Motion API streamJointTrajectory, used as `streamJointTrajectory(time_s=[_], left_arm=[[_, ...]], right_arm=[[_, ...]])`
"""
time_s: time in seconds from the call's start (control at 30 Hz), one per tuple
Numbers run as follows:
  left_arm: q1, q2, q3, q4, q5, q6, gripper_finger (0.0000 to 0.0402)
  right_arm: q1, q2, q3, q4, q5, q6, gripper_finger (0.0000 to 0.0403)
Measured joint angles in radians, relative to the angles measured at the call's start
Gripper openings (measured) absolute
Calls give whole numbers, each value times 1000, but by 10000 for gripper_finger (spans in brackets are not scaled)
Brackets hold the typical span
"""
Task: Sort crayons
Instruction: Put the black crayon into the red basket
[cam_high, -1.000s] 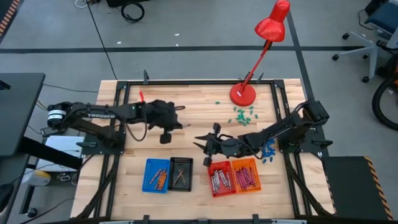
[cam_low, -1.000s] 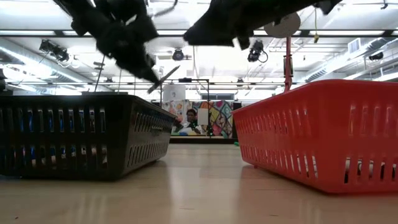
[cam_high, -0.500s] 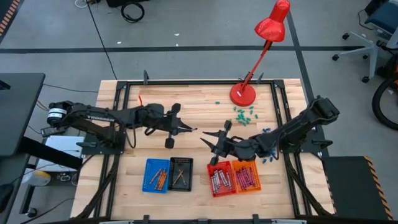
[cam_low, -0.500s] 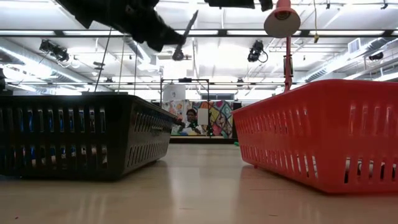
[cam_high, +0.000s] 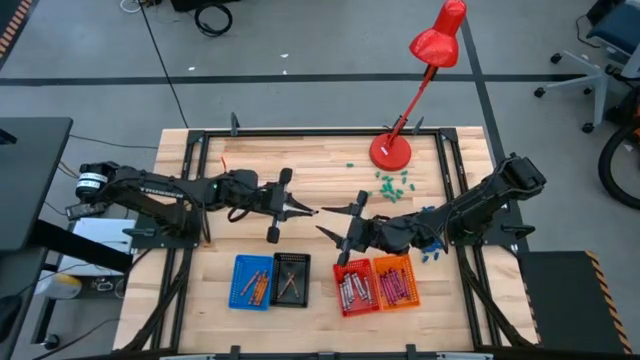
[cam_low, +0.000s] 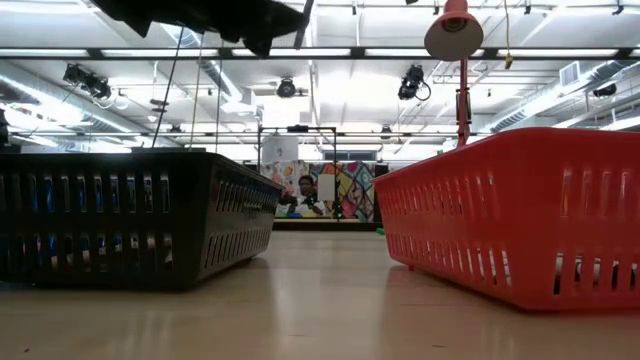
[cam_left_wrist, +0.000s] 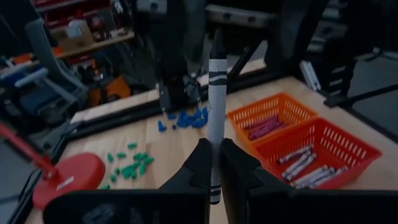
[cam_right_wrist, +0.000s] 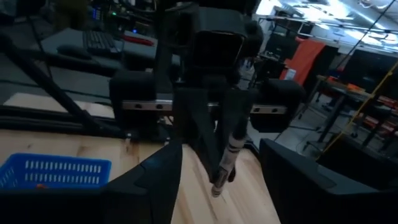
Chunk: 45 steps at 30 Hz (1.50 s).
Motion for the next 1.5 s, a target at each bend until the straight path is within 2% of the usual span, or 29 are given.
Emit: streamJointTrajectory(time_s=[0.27, 0.63, 0.83, 1.07, 1.23, 1.4, 1.5], left_arm=[[-40, 21, 0, 67, 10, 0, 18], [-56, 152, 1, 319, 9, 10, 28], [-53, 192, 1, 415, 9, -5, 34], [-52, 193, 1, 415, 3, -17, 36], [-52, 193, 1, 410, -38, -37, 36], [-52, 193, 1, 409, -88, -42, 39], [-54, 192, 1, 393, -105, -30, 62]], right_arm=[[-26, 0, 0, 55, -70, 3, 215], [-45, 2, 0, 59, -89, 47, 194], [-45, 2, 0, 63, -82, 43, 156], [-46, 2, 0, 64, -80, 33, 82], [-46, 2, 0, 59, -42, 35, 28], [-48, 2, 0, 57, -18, 52, 21], [-49, 3, 0, 54, 15, 61, 29]])
